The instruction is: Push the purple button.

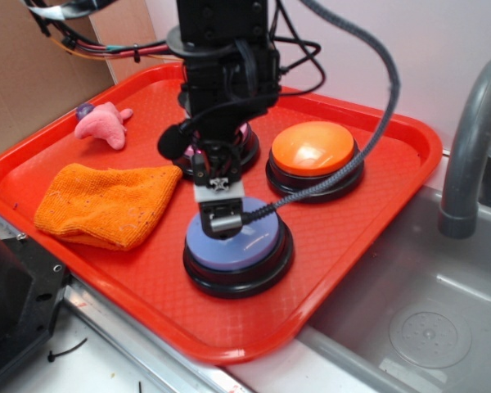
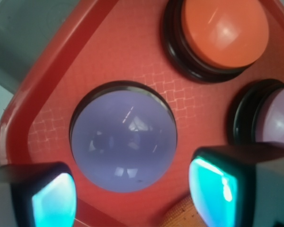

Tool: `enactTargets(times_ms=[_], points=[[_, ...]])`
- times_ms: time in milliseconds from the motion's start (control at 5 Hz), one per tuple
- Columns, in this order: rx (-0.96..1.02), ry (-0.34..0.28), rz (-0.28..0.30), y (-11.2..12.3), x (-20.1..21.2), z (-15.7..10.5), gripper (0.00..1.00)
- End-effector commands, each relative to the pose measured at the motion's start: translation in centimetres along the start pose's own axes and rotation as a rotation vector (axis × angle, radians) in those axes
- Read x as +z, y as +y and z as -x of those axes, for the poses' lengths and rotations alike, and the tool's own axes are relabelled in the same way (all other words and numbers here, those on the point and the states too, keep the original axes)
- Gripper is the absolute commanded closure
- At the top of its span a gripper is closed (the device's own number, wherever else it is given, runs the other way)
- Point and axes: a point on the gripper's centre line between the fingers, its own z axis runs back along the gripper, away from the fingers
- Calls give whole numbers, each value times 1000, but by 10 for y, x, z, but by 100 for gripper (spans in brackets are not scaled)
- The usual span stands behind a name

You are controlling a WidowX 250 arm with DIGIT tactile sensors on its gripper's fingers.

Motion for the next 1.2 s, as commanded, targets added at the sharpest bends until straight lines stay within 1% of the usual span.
enactTargets(times_ms=[0,800,1000], points=[[41,-76,-5,-2,28,4,0],[50,-76,-8,-3,52,11,0],[59,-92,-13,-3,67,16,0]])
